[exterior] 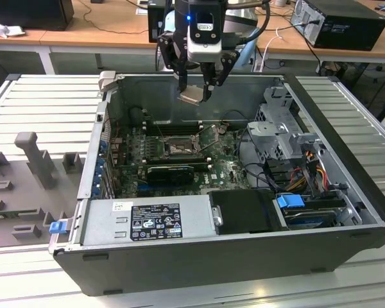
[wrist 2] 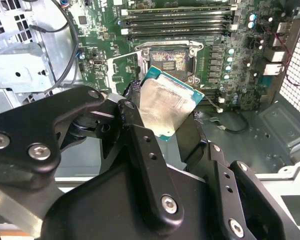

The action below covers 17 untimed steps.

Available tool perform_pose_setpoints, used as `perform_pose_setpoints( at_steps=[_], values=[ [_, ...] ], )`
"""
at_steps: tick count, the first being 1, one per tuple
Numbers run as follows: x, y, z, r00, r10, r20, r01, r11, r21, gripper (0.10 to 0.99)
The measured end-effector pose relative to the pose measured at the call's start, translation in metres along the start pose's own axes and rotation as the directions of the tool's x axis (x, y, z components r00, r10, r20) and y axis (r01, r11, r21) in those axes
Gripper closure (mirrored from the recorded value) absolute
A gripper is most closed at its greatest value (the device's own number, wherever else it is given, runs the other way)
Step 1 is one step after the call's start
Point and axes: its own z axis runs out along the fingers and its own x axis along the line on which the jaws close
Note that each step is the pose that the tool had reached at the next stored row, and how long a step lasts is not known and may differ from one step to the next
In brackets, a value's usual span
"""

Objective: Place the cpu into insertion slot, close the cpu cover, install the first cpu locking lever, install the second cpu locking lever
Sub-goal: 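Place the cpu into insertion slot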

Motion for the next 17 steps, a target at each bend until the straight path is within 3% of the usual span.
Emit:
perform_pose_setpoints(
  at_steps=[17],
  values=[
    [0.0000, 0.0000, 0.0003, 0.9948, 0.102, 0.0088, -0.102, 0.9948, -0.002, 0.557]
  ],
)
